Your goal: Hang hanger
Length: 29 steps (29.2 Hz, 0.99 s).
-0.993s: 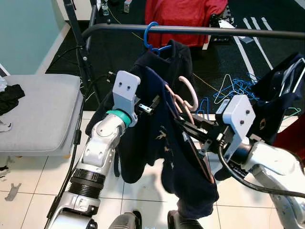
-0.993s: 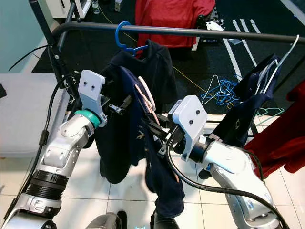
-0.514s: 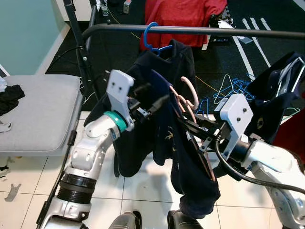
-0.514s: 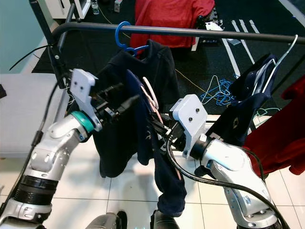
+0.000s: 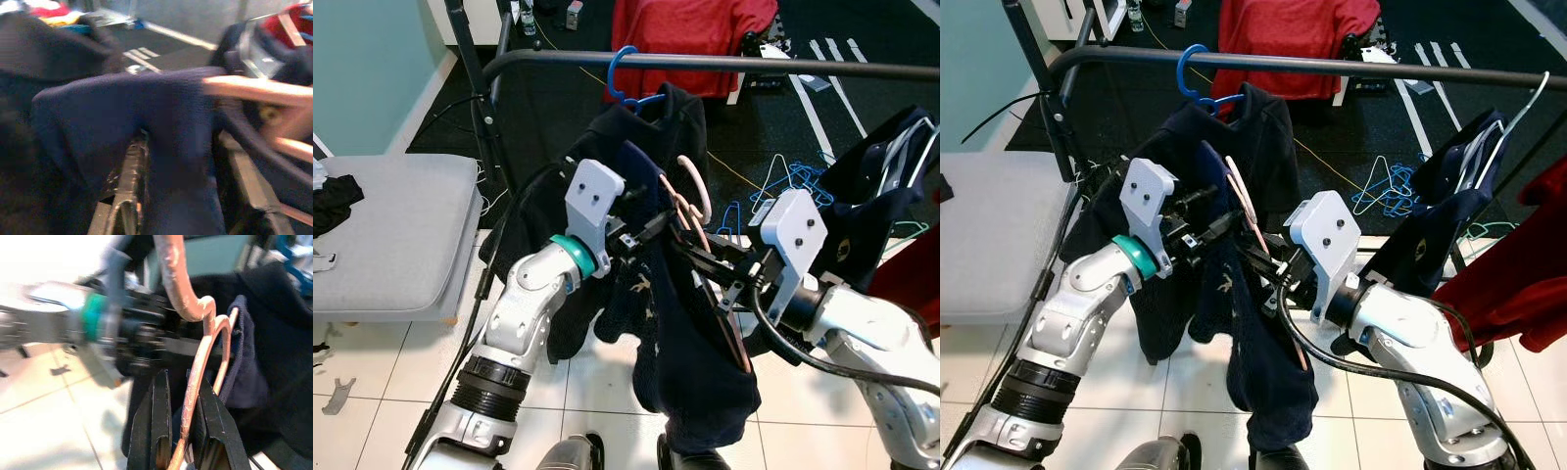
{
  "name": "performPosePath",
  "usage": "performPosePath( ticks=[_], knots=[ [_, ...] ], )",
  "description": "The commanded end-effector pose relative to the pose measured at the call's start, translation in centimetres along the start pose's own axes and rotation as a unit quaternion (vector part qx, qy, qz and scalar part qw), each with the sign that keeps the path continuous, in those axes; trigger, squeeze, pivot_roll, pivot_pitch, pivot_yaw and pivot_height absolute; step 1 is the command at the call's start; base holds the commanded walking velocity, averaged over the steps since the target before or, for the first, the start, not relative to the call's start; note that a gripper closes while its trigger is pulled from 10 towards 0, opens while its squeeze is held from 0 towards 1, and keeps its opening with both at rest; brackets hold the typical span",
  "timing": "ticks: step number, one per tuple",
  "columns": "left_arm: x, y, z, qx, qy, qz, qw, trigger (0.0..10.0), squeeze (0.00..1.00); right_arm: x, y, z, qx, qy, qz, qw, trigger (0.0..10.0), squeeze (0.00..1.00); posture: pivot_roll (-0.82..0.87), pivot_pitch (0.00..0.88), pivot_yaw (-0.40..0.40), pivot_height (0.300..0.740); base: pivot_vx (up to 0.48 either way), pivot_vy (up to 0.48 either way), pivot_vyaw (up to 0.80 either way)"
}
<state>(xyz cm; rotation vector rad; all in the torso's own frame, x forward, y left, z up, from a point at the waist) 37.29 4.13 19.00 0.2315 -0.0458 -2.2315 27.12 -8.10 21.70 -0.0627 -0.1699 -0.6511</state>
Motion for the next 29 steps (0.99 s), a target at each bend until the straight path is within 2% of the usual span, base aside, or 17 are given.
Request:
performPosePath(
  ticks=[1, 8, 13, 15, 17, 19, 21, 23, 26, 29],
  knots=[
    [-0.3, 0.1, -0.4, -0.008, -0.003, 0.007, 1.0, 0.0, 0.0, -0.9, 0.1, 0.7, 0.014, -0.002, 0.019, 1.0, 10.0, 0.0, -0.15, 0.071, 0.078, 0.74, 0.0, 0.0, 0.0],
    [-1.4, -0.1, -0.8, -0.012, 0.006, 0.028, 1.0, 0.0, 0.0, -0.9, -0.2, 0.9, 0.012, -0.003, 0.021, 1.0, 10.0, 0.0, -0.15, 0.071, 0.077, 0.74, 0.0, 0.0, 0.0],
    [-2.3, -0.6, -0.5, -0.013, 0.024, 0.031, 0.999, 0.0, 0.0, -0.2, -0.9, -0.1, -0.012, -0.008, 0.007, 1.0, 10.0, 0.0, -0.15, 0.07, 0.078, 0.74, 0.0, 0.0, 0.0],
    [-2.5, -1.0, -0.7, -0.017, 0.039, 0.023, 0.999, 0.0, 0.0, 0.3, -1.3, -0.9, -0.032, -0.014, -0.006, 0.999, 10.0, 0.0, -0.15, 0.07, 0.081, 0.74, 0.0, 0.0, 0.0],
    [-2.9, -2.4, -1.3, -0.034, 0.07, -0.007, 0.997, 0.0, 0.0, 1.1, -2.3, -2.4, -0.067, -0.02, -0.024, 0.997, 10.0, 0.0, -0.15, 0.07, 0.084, 0.74, 0.0, 0.0, 0.0],
    [-2.9, -2.4, -1.3, -0.034, 0.07, -0.007, 0.997, 0.0, 0.0, 1.1, -2.3, -2.4, -0.067, -0.02, -0.024, 0.997, 10.0, 0.0, -0.15, 0.07, 0.084, 0.74, 0.0, 0.0, 0.0],
    [-3.0, -3.5, -2.4, -0.058, 0.117, -0.036, 0.991, 0.0, 0.0, 1.0, -3.0, -3.0, -0.082, -0.018, -0.021, 0.996, 10.0, 0.0, -0.15, 0.071, 0.086, 0.74, 0.0, 0.0, 0.0],
    [-3.0, -3.5, -2.4, -0.058, 0.117, -0.036, 0.991, 0.0, 0.0, 1.0, -3.0, -3.0, -0.082, -0.018, -0.021, 0.996, 10.0, 0.0, -0.15, 0.071, 0.086, 0.74, 0.0, 0.0, 0.0],
    [-2.8, -3.9, -3.1, -0.072, 0.147, -0.059, 0.985, 0.0, 0.0, 1.0, -3.5, -3.3, -0.095, -0.021, -0.017, 0.995, 10.0, 0.0, -0.15, 0.07, 0.084, 0.74, 0.0, 0.0, 0.0],
    [-3.2, -3.7, -3.0, -0.072, 0.15, -0.048, 0.985, 0.0, 0.0, 0.8, -3.7, -3.1, -0.095, -0.022, -0.011, 0.995, 10.0, 0.0, -0.16, 0.068, 0.085, 0.74, 0.0, 0.0, 0.0]
  ],
)
Point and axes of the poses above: a point about 5 cm out from each wrist's last joint towards the gripper, its own y axis pointing out of the wrist towards the gripper, its own z axis along the axis of the wrist's last joint, x = y × z, the point moved 6 cm from there along y, pointing out of the wrist towards the gripper, and after that the axes turned 4 degrees about y, right-handed, at the moved point
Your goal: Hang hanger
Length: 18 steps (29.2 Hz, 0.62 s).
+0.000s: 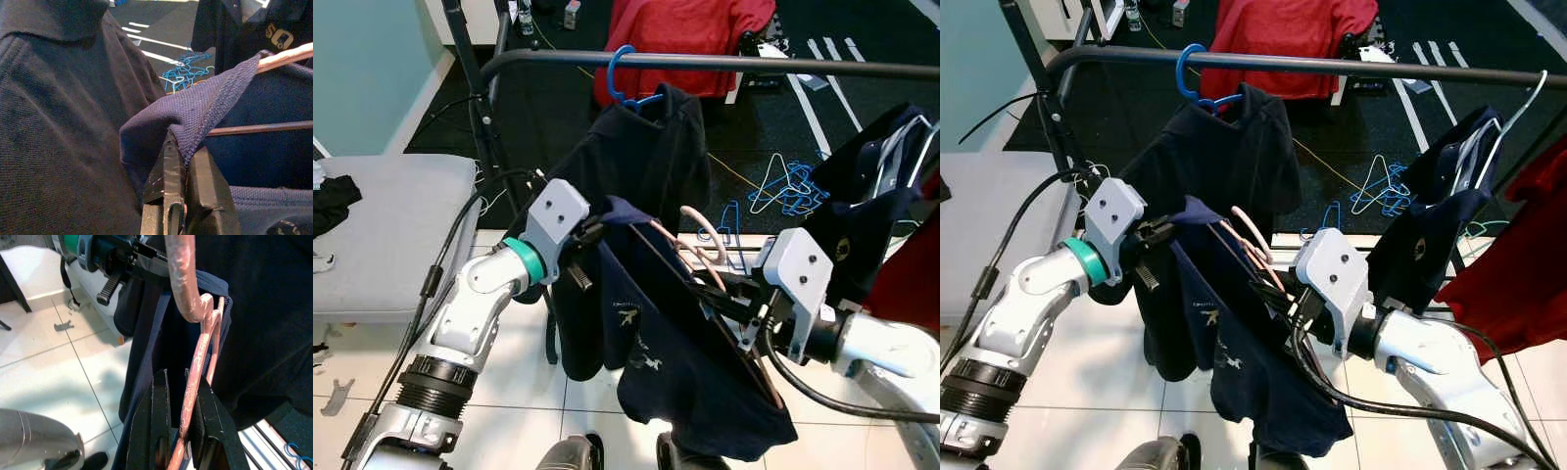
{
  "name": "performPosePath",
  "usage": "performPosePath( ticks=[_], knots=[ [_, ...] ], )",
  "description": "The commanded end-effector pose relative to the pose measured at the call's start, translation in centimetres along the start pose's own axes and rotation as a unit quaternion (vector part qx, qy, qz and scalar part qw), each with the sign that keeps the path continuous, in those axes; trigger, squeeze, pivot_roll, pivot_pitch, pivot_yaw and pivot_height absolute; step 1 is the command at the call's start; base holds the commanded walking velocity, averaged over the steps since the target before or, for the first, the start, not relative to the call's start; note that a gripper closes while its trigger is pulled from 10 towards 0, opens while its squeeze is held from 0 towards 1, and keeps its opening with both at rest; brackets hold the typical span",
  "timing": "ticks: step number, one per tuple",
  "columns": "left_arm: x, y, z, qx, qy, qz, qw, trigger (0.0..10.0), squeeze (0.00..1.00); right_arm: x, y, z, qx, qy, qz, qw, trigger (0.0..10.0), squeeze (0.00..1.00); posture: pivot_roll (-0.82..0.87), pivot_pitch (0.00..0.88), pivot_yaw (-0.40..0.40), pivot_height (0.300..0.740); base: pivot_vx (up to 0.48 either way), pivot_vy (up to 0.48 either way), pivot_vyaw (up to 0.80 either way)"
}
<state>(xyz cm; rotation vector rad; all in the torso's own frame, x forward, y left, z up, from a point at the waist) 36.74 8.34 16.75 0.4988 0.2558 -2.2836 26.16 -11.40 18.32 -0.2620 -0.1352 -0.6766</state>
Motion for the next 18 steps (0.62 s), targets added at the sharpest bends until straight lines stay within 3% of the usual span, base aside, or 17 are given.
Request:
performPosePath(
  ticks=[1, 2, 4, 10, 14, 16, 18],
  knots=[
    [-1.2, 0.1, -1.0, -0.023, 0.013, 0.036, 0.999, 0.0, 0.0, -0.6, -0.6, 1.1, 0.015, -0.005, 0.017, 1.0, 10.0, 0.0, -0.16, 0.066, 0.091, 0.74, 0.0, 0.0, 0.0],
    [-1.2, 0.1, -1.0, -0.023, 0.013, 0.036, 0.999, 0.0, 0.0, -0.6, -0.6, 1.1, 0.015, -0.005, 0.017, 1.0, 10.0, 0.0, -0.16, 0.066, 0.091, 0.74, 0.0, 0.0, 0.0],
    [-2.5, 0.8, -1.1, -0.033, 0.021, 0.086, 0.996, 0.0, 0.0, -2.3, -1.0, 2.4, 0.034, -0.003, 0.059, 0.998, 10.0, 0.0, -0.16, 0.065, 0.093, 0.74, 0.0, 0.0, 0.0],
    [-4.3, 1.3, -0.8, -0.037, 0.022, 0.145, 0.989, 0.0, 0.0, -3.6, -1.6, 3.1, 0.038, -0.002, 0.103, 0.994, 10.0, 0.0, -0.17, 0.066, 0.094, 0.74, 0.0, 0.0, 0.0],
    [-5.7, 1.1, -0.5, -0.033, 0.022, 0.181, 0.983, 0.0, 0.0, -4.2, -1.9, 2.2, 0.017, -0.003, 0.122, 0.992, 10.0, 0.0, -0.17, 0.069, 0.094, 0.74, 0.0, 0.0, 0.0],
    [-7.5, 0.2, -0.6, -0.042, 0.042, 0.22, 0.974, 0.0, 0.0, -4.5, -2.2, 0.8, -0.012, -0.004, 0.129, 0.992, 10.0, 0.0, -0.16, 0.074, 0.092, 0.74, 0.0, 0.0, 0.0],
    [-7.5, 0.2, -0.6, -0.042, 0.042, 0.22, 0.974, 0.0, 0.0, -4.5, -2.2, 0.8, -0.012, -0.004, 0.129, 0.992, 10.0, 0.0, -0.16, 0.074, 0.092, 0.74, 0.0, 0.0, 0.0]
  ],
)
Point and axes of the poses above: a point about 5 cm out from each wrist's last joint towards the gripper, its own y axis pointing out of the wrist towards the gripper, its own z axis along the axis of the wrist's last joint, x = y × z, the point moved 6 cm from there along y, pointing out of the wrist towards the gripper, and after that the axes turned 4 degrees about y, right-handed, at the moved point
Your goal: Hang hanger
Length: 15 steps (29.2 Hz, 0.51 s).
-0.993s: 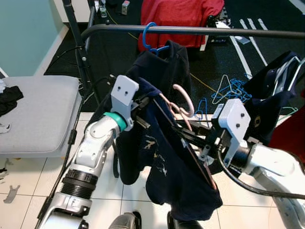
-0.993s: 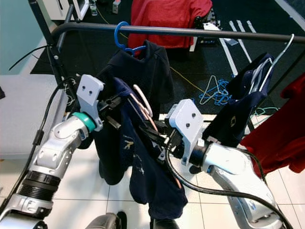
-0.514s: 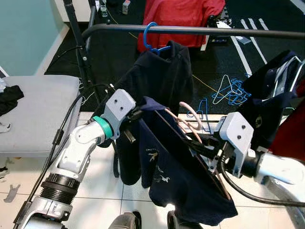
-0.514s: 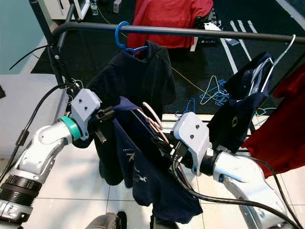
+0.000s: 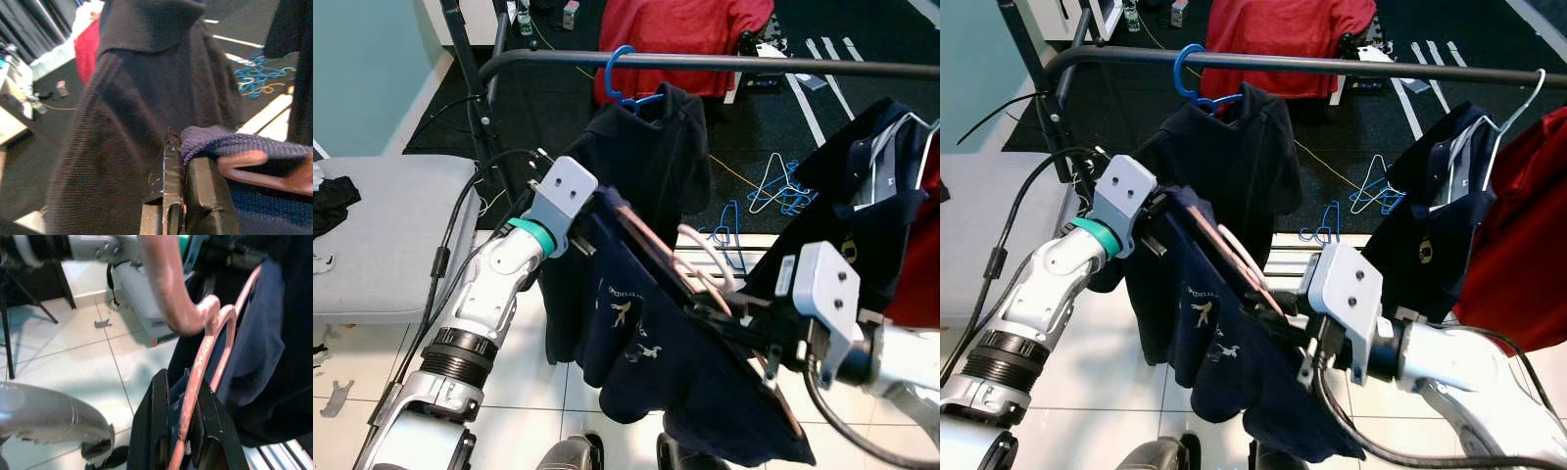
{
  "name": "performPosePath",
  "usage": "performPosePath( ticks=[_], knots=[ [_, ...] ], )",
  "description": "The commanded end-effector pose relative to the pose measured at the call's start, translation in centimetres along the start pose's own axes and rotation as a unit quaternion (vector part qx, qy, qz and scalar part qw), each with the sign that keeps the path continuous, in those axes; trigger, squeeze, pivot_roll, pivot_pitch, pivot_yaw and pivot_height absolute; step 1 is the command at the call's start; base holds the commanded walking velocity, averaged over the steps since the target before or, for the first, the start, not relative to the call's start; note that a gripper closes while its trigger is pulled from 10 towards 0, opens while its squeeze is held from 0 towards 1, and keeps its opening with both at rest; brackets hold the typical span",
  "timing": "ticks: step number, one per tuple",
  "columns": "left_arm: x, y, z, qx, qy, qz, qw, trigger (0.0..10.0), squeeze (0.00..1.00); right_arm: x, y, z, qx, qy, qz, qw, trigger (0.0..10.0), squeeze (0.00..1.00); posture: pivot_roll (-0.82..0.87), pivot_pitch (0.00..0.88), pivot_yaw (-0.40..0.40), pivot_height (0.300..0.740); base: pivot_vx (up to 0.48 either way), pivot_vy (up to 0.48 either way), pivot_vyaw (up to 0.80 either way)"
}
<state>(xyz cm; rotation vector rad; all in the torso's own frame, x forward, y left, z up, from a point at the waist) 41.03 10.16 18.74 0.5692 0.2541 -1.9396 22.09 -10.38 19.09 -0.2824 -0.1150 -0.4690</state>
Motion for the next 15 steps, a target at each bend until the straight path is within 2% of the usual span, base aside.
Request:
performPosePath(
  ticks=[1, 2, 4, 9, 14, 15],
  knots=[
    [-4.0, -0.9, -1.4, -0.028, 0.025, 0.069, 0.997, 0.0, 0.0, -0.8, -0.1, -0.6, -0.013, 0.002, 0.021, 1.0, 10.0, 0.0, -0.16, 0.076, 0.092, 0.74, 0.0, 0.0, 0.0],
    [-4.0, -0.9, -1.4, -0.028, 0.025, 0.069, 0.997, 0.0, 0.0, -0.8, -0.1, -0.6, -0.013, 0.002, 0.021, 1.0, 10.0, 0.0, -0.16, 0.076, 0.092, 0.74, 0.0, 0.0, 0.0],
    [-5.5, -1.6, -2.2, -0.042, 0.063, 0.078, 0.994, 0.0, 0.0, -0.4, -0.2, -0.4, -0.011, -0.002, 0.01, 1.0, 10.0, 0.0, -0.16, 0.078, 0.093, 0.74, 0.0, 0.0, 0.0],
    [-6.0, -1.8, -2.8, -0.052, 0.078, 0.082, 0.992, 0.0, 0.0, 0.1, -0.2, 0.5, 0.005, -0.008, 0.0, 1.0, 10.0, 0.0, -0.16, 0.078, 0.093, 0.74, 0.0, 0.0, 0.0],
    [-5.4, -1.6, -2.9, -0.05, 0.075, 0.074, 0.993, 0.0, 0.0, 0.4, -0.1, 1.3, 0.019, -0.015, -0.007, 1.0, 10.0, 0.0, -0.15, 0.077, 0.093, 0.74, 0.0, 0.0, 0.0],
    [-4.6, -1.4, -2.8, -0.046, 0.069, 0.065, 0.994, 0.0, 0.0, 0.7, -0.1, 1.8, 0.029, -0.018, -0.013, 0.999, 10.0, 0.0, -0.15, 0.077, 0.093, 0.74, 0.0, 0.0, 0.0]
  ],
)
Point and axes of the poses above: a point about 5 cm out from each wrist's last joint towards the gripper, its own y axis pointing out of the wrist towards the gripper, its own z axis along the axis of the wrist's last joint, x = y × z, the point moved 6 cm from there along y, pointing out of the wrist towards the gripper, and after that the axes turned 4 degrees about y, right-handed, at the moved point
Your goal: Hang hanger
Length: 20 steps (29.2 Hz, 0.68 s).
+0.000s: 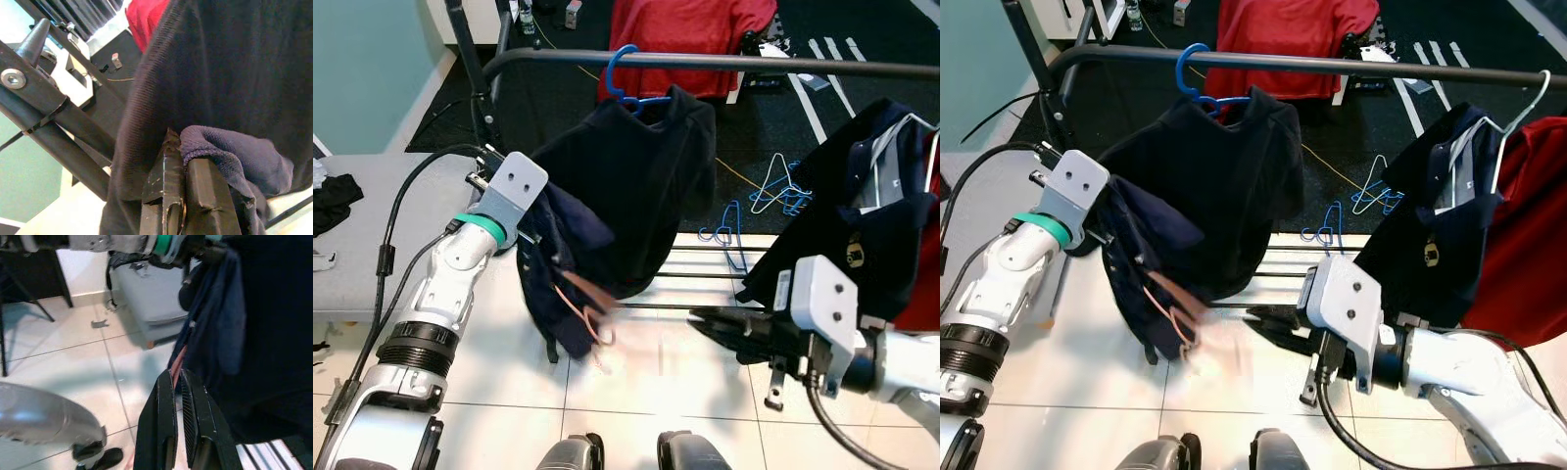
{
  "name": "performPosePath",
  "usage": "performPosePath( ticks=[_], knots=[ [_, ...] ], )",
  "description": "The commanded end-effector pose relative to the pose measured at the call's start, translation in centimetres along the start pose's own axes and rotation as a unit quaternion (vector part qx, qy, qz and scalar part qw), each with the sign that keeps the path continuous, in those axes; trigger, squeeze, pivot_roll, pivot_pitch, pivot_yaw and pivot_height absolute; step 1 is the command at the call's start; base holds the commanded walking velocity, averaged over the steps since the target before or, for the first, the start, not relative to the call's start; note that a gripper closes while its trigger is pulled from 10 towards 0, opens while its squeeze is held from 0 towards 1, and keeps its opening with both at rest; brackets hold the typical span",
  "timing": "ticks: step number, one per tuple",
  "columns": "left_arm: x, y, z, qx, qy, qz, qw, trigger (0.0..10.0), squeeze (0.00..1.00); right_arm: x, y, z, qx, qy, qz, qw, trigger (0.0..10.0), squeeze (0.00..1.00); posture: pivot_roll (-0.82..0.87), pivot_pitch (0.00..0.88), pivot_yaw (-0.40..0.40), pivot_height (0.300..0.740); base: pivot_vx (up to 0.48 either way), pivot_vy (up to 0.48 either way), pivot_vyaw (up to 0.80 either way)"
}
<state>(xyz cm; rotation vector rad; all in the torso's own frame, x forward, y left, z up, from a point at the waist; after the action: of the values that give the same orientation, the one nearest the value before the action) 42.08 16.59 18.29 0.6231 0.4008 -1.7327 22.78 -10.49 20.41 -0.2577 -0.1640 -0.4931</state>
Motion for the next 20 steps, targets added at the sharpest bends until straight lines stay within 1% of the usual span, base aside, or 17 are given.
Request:
performPosePath(
  ticks=[1, 2, 3, 4, 5, 6, 7, 9, 10, 11, 12, 13, 15, 16, 17, 18, 20],
  knots=[
    [0.7, 0.2, 0.8, 0.015, 0.0, -0.008, 1.0, 0.0, 0.0, -0.1, 0.0, 0.6, 0.013, 0.001, 0.003, 1.0, 10.0, 0.0, -0.15, 0.077, 0.093, 0.74, 0.0, 0.0, 0.0],
    [1.5, 0.3, 1.1, 0.021, -0.009, -0.017, 1.0, 0.0, 0.0, 0.1, 0.2, 1.0, 0.021, -0.002, -0.003, 1.0, 10.0, 0.0, -0.16, 0.076, 0.092, 0.74, 0.0, 0.0, 0.0],
    [1.5, 0.3, 1.1, 0.021, -0.009, -0.017, 1.0, 0.0, 0.0, 0.1, 0.2, 1.0, 0.021, -0.002, -0.003, 1.0, 10.0, 0.0, -0.16, 0.076, 0.092, 0.74, 0.0, 0.0, 0.0],
    [2.3, 0.3, 1.4, 0.026, -0.023, -0.023, 0.999, 0.0, 0.0, 0.4, 0.3, 1.2, 0.029, -0.004, -0.01, 1.0, 10.0, 0.0, -0.16, 0.076, 0.092, 0.74, 0.0, 0.0, 0.0],
    [2.3, 0.3, 1.4, 0.026, -0.023, -0.023, 0.999, 0.0, 0.0, 0.4, 0.3, 1.2, 0.029, -0.004, -0.01, 1.0, 10.0, 0.0, -0.16, 0.076, 0.092, 0.74, 0.0, 0.0, 0.0],
    [2.8, 0.3, 2.2, 0.038, -0.055, -0.028, 0.997, 0.0, 0.0, 1.2, 0.6, 1.4, 0.043, -0.003, -0.033, 0.999, 10.0, 0.0, -0.16, 0.076, 0.09, 0.74, 0.0, 0.0, 0.0],
    [3.1, 0.4, 2.7, 0.047, -0.078, -0.031, 0.995, 0.0, 0.0, 1.7, 0.9, 1.5, 0.052, -0.002, -0.048, 0.997, 10.0, 0.0, -0.16, 0.076, 0.09, 0.74, 0.0, 0.0, 0.0],
    [3.1, 0.4, 2.7, 0.047, -0.078, -0.031, 0.995, 0.0, 0.0, 1.7, 0.9, 1.5, 0.052, -0.002, -0.048, 0.997, 10.0, 0.0, -0.16, 0.076, 0.09, 0.74, 0.0, 0.0, 0.0],
    [3.3, 0.3, 3.5, 0.06, -0.108, -0.037, 0.992, 0.0, 0.0, 3.0, 1.2, 1.3, 0.06, 0.0, -0.087, 0.994, 10.0, 0.0, -0.15, 0.075, 0.088, 0.74, 0.0, 0.0, 0.0],
    [3.3, 0.3, 3.5, 0.06, -0.108, -0.037, 0.992, 0.0, 0.0, 3.0, 1.2, 1.3, 0.06, 0.0, -0.087, 0.994, 10.0, 0.0, -0.15, 0.075, 0.088, 0.74, 0.0, 0.0, 0.0],
    [3.5, 0.3, 4.5, 0.078, -0.132, -0.045, 0.987, 0.0, 0.0, 4.3, 1.5, 1.2, 0.073, 0.004, -0.126, 0.989, 10.0, 0.0, -0.15, 0.075, 0.088, 0.74, 0.0, 0.0, 0.0],
    [3.5, 0.3, 4.5, 0.078, -0.132, -0.045, 0.987, 0.0, 0.0, 4.3, 1.5, 1.2, 0.073, 0.004, -0.126, 0.989, 10.0, 0.0, -0.15, 0.075, 0.088, 0.74, 0.0, 0.0, 0.0],
    [4.0, -0.1, 7.4, 0.125, -0.192, -0.07, 0.971, 0.0, 0.0, 7.4, 2.3, 1.6, 0.124, 0.033, -0.225, 0.966, 10.0, 0.0, -0.14, 0.073, 0.09, 0.74, 0.0, 0.0, 0.0],
    [4.1, -0.5, 9.1, 0.153, -0.224, -0.089, 0.958, 0.0, 0.0, 8.7, 2.4, 1.7, 0.143, 0.045, -0.268, 0.952, 10.0, 0.0, -0.14, 0.071, 0.089, 0.74, 0.0, 0.0, 0.0],
    [4.1, -0.5, 9.1, 0.153, -0.224, -0.089, 0.958, 0.0, 0.0, 8.7, 2.4, 1.7, 0.143, 0.045, -0.268, 0.952, 10.0, 0.0, -0.14, 0.071, 0.089, 0.74, 0.0, 0.0, 0.0],
    [4.1, -0.9, 10.8, 0.181, -0.255, -0.107, 0.944, 0.0, 0.0, 9.6, 2.5, 1.6, 0.156, 0.058, -0.305, 0.938, 10.0, 0.0, -0.14, 0.071, 0.089, 0.74, 0.0, 0.0, 0.0],
    [4.1, -0.9, 10.8, 0.181, -0.255, -0.107, 0.944, 0.0, 0.0, 9.6, 2.5, 1.6, 0.156, 0.058, -0.305, 0.938, 10.0, 0.0, -0.14, 0.071, 0.089, 0.74, 0.0, 0.0, 0.0]
  ],
)
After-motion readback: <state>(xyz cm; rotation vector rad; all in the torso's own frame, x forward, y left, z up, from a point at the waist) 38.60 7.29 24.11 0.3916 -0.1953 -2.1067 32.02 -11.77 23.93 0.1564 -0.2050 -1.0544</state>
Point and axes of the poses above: a point about 5 cm out from each wrist's last joint towards the gripper, its own y axis pointing out of the wrist towards the gripper, its own z axis along the axis of the wrist's last joint, x = y × z, the point moved 6 cm from there along y, pointing out of the wrist towards the gripper, and after that the axes turned 4 degrees about y, right-handed, at the moved point
